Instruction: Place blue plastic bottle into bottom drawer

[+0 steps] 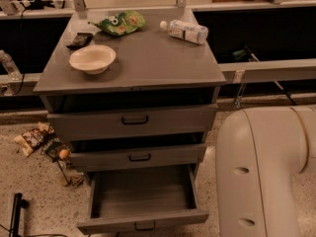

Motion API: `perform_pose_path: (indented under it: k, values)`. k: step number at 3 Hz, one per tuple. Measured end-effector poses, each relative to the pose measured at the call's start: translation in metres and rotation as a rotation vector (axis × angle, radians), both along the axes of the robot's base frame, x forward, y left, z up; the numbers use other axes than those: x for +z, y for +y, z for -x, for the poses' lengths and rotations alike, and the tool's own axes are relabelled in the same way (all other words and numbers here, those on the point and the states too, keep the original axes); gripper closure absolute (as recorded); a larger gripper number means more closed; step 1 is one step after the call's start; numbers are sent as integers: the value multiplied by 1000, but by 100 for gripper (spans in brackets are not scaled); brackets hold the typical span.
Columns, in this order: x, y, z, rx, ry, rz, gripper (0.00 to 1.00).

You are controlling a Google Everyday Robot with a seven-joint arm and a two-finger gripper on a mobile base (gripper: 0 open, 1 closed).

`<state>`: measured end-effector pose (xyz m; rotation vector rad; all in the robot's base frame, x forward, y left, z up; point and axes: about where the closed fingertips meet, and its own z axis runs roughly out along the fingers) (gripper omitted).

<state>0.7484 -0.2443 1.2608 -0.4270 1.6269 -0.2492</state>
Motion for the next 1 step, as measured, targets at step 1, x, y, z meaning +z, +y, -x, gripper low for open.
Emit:
perform_pose_path:
  k: [1]
  values:
    - [1, 0, 1, 1, 0, -2, 0]
